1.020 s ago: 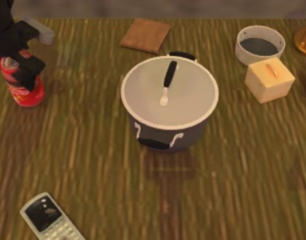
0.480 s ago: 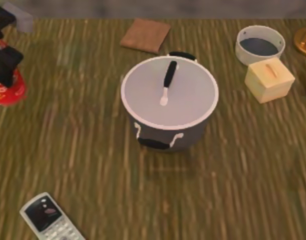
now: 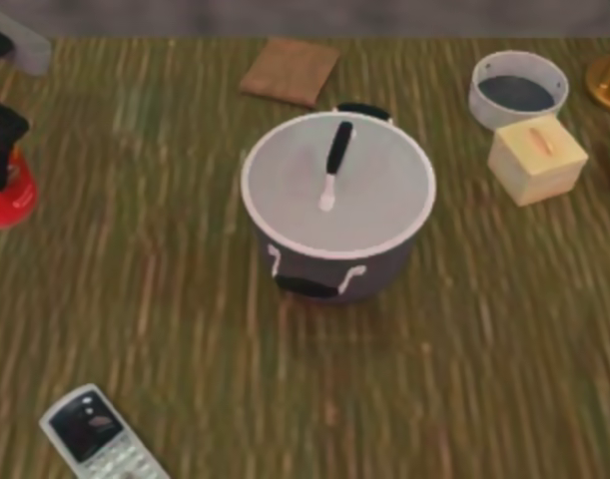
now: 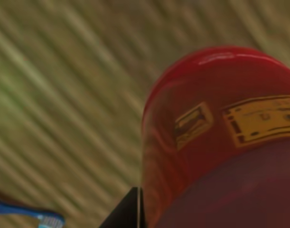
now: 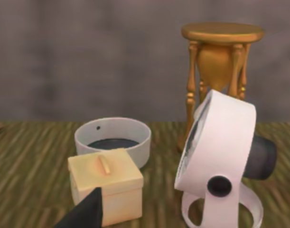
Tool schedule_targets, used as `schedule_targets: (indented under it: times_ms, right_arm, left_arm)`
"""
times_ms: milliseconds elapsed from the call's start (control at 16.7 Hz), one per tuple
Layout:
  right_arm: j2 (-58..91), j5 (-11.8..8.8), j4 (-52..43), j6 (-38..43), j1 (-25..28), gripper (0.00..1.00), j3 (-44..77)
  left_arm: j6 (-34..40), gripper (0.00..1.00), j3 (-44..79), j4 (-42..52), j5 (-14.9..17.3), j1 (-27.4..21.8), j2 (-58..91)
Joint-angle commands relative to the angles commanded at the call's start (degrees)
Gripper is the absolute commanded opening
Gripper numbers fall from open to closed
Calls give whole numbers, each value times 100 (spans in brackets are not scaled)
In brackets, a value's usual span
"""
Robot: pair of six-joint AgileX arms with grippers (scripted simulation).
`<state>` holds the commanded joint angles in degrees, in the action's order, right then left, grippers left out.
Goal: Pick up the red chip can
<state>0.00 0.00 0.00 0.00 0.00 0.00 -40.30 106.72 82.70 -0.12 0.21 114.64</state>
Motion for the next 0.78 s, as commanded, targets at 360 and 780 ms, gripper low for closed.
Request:
schedule_targets:
  times_ms: [360,780]
  right_arm:
    - [0,0,0,0,0,100,0]
    - [0,0,0,0,0,100,0]
  left_arm:
    - [908,0,103,-51,11,-301,265]
    - [4057,0,413,-421,32,-1143,739]
